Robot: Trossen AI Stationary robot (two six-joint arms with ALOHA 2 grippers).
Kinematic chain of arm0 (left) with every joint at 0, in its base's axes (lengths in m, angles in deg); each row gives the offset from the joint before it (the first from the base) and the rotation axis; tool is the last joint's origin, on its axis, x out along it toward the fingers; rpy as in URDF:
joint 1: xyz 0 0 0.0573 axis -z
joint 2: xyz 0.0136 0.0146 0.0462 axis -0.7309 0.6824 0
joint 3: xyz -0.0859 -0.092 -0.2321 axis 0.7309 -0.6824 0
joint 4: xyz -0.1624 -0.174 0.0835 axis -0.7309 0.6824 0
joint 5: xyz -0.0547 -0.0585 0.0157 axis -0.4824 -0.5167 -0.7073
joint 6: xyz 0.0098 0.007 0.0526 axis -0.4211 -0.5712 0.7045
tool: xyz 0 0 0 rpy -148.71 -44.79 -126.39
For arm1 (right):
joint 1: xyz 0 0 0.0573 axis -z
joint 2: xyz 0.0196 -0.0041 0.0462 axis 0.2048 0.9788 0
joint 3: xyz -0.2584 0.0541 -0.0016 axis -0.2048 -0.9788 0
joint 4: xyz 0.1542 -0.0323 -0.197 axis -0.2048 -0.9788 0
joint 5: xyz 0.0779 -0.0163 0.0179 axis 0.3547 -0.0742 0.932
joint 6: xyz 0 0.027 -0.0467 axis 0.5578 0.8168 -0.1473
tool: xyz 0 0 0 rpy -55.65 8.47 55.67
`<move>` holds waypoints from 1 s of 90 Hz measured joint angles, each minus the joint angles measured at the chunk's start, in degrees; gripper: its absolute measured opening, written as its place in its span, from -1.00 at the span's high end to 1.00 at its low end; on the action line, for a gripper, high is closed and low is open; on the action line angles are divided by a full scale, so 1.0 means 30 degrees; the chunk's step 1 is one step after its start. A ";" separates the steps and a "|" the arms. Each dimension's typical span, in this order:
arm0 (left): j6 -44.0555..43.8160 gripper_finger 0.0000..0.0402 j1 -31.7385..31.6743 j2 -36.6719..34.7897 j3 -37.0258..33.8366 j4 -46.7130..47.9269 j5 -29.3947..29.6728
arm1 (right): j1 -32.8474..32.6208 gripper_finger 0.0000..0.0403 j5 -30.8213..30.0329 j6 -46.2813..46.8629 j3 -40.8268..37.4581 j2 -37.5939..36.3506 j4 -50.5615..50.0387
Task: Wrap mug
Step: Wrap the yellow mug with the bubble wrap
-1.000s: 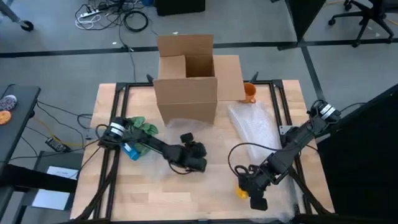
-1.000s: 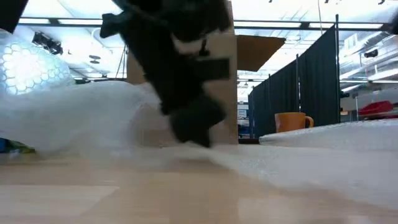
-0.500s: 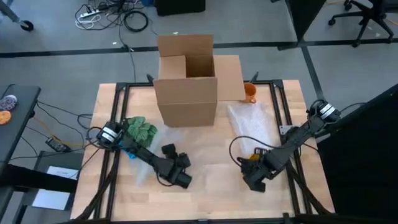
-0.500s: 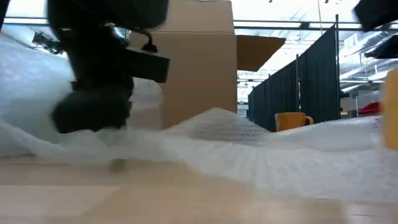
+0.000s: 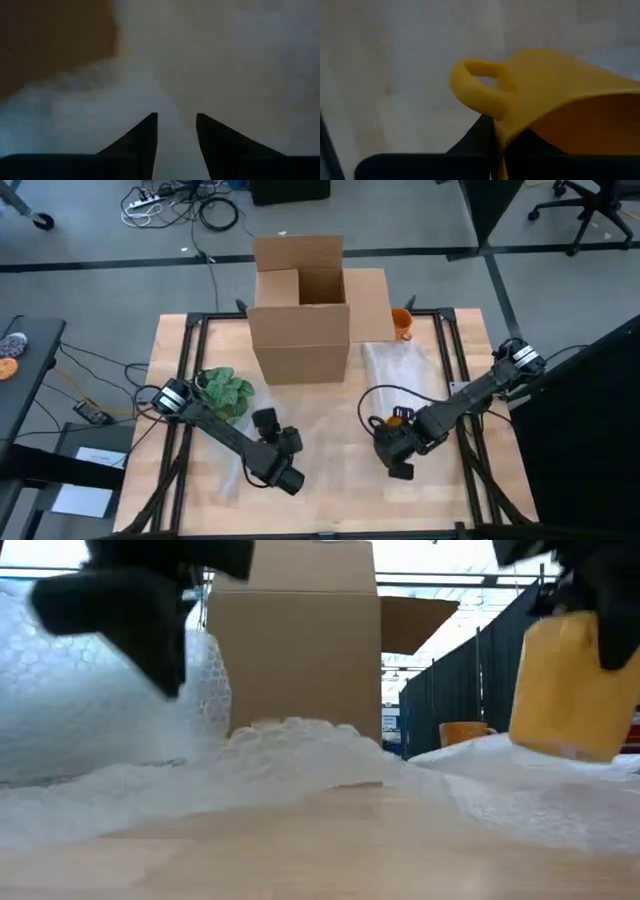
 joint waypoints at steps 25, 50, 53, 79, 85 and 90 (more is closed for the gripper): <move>0.4139 0.40 -0.0146 0.0108 0.0563 -0.9279 0.3456 | -0.1060 1.00 -0.1964 0.1746 0.0026 0.0007 -0.2360; 0.9028 0.40 -0.0484 0.0829 0.0563 -1.5957 0.3205 | 0.0465 1.00 -0.4030 0.0329 -0.0474 0.0015 -0.0765; 0.9074 0.40 -0.0517 0.0957 0.0563 -1.5890 0.3188 | 0.0709 1.00 -0.4021 -0.0038 -0.0720 0.0015 -0.0305; 0.8101 0.40 -0.0702 0.2834 0.0555 -1.3840 0.2788 | 0.2703 1.00 -0.4071 -0.0671 -0.1882 0.0036 0.0034; 0.7641 0.40 -0.0776 0.3231 0.0555 -1.3019 0.2717 | 0.2801 1.00 -0.4082 0.0112 -0.1875 0.0036 -0.1244; 0.7159 0.40 -0.0834 0.3417 0.0555 -1.2297 0.2695 | 0.2809 1.00 -0.3929 0.0988 -0.1875 0.0036 -0.2746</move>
